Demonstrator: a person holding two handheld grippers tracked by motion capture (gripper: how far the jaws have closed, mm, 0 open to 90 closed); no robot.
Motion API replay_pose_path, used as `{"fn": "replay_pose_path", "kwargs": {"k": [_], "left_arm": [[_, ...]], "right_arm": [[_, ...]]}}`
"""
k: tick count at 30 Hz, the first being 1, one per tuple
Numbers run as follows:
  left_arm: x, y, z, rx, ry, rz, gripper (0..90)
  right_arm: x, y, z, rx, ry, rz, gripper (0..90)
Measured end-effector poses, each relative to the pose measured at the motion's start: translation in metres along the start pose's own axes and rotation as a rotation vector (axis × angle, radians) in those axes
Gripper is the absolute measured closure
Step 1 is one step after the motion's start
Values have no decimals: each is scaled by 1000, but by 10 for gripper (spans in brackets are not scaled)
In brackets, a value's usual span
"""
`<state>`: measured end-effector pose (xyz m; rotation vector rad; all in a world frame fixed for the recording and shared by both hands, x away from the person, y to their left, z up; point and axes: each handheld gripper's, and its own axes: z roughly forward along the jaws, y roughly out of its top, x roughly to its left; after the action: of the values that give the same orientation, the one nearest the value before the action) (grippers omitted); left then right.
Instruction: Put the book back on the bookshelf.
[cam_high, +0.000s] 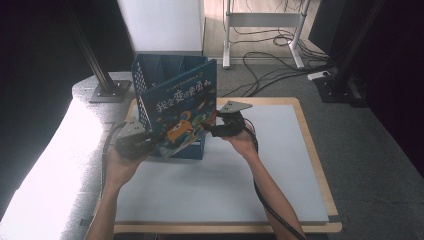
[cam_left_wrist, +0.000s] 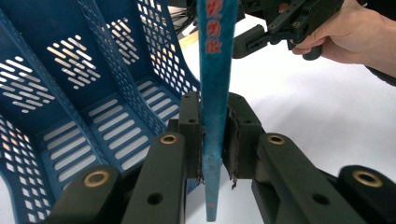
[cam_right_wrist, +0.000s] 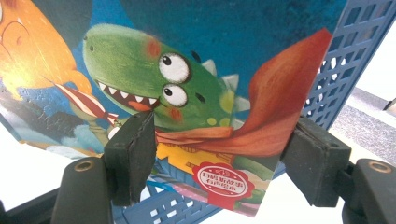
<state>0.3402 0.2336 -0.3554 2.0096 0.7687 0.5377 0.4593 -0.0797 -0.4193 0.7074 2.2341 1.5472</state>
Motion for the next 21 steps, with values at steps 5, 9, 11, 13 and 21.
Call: {"fn": "replay_pose_path", "kwargs": {"k": [5,9,11,13,21], "left_arm": [[5,-1,-7,-21,-22,-26,790],[5,-2,-10,-20,-36,-28,819],[2,-2,-11,-17,-23,-15,827],[0,-2,-12,-14,-15,-12,829],[-2,-5,-17,-6,17,-6,829]], "right_arm": [[2,1,4,-1,7,2,292],[3,3,8,1,15,-2,290],[4,5,11,1,8,-9,287],[5,6,14,3,8,-8,284],[6,9,24,10,19,29,254]]}}
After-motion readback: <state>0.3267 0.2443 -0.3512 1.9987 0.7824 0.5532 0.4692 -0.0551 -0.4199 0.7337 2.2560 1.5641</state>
